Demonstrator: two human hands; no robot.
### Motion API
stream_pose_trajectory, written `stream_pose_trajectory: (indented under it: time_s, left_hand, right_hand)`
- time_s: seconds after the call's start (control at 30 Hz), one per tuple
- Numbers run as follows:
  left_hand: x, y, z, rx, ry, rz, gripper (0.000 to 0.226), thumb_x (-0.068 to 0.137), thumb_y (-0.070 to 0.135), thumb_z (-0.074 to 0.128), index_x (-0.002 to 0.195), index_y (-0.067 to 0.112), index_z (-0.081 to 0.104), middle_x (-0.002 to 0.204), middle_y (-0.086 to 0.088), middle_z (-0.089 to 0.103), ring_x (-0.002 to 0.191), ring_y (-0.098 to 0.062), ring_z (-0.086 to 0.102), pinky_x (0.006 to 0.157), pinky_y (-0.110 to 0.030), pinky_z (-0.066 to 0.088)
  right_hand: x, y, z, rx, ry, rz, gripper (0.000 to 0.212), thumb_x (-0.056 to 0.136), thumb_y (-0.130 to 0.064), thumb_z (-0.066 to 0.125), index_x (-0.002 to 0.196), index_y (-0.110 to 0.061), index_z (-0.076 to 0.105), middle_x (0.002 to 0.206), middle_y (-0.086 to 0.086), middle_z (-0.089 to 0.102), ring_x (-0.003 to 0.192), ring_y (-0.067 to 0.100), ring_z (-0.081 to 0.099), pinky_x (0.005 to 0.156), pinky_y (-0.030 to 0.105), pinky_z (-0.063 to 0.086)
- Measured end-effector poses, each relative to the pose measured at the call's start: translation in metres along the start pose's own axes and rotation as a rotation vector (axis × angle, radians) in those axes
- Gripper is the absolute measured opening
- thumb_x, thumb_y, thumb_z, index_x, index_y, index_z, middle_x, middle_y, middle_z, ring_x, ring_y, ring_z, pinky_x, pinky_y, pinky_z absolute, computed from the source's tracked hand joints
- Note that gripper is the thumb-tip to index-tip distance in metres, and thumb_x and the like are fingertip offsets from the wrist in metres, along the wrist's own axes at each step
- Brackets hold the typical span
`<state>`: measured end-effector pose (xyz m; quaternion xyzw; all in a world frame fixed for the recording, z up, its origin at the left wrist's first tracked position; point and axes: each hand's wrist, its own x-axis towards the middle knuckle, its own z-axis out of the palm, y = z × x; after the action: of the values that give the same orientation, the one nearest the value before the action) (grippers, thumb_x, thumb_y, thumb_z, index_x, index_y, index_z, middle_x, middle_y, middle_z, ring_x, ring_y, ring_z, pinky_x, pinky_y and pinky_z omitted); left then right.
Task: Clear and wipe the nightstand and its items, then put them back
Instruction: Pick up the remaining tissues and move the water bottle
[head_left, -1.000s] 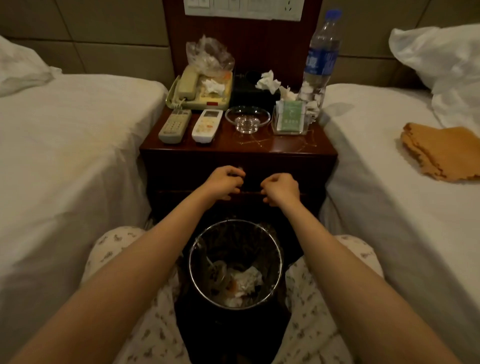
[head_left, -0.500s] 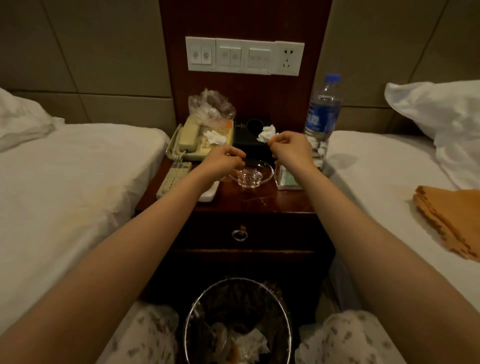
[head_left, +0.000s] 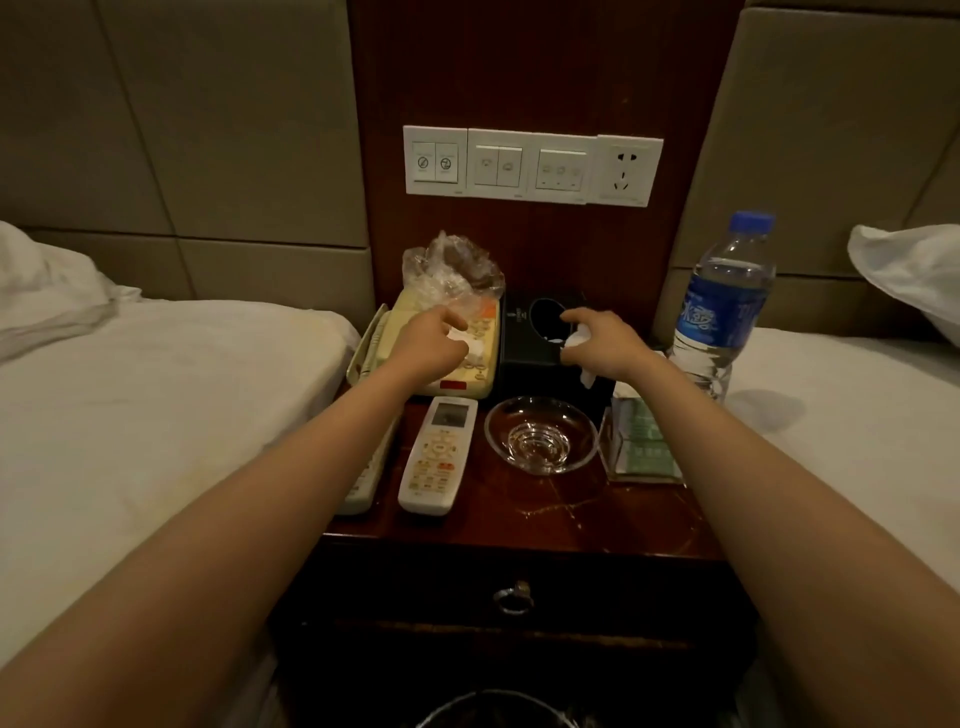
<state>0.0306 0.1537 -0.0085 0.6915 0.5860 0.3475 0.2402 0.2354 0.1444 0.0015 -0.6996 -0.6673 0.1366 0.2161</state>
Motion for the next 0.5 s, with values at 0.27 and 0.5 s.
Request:
stream_pose_trajectory:
  time_s: [0.27, 0.5]
  left_hand:
    - [0.029, -0.015, 0.026, 0.553, -0.078, 0.224, 0.051, 0.087, 0.018, 0.058, 0.135, 0.021, 0.043, 0.14, -0.01, 0.041, 0.128, -0.027, 0.039, 0.103, -0.038, 0.039]
    - [0.044, -0.012, 0.025, 0.462, 0.001, 0.257, 0.024, 0.087, 0.008, 0.057, 0.109, 0.014, 0.061, 0.114, -0.006, 0.058, 0.104, -0.022, 0.056, 0.071, -0.025, 0.041]
  right_hand:
    - [0.009, 0.001, -0.01, 0.34, 0.32, 0.057, 0.033, 0.09, 0.006, 0.04, 0.108, -0.01, 0.063, 0.123, 0.015, 0.057, 0.058, 0.016, 0.054, 0.05, 0.022, 0.044]
    - [0.026, -0.021, -0.012, 0.367, 0.259, 0.065, 0.037, 0.088, 0.009, 0.036, 0.108, -0.009, 0.061, 0.133, 0.013, 0.05, 0.079, 0.02, 0.058, 0.061, 0.025, 0.045]
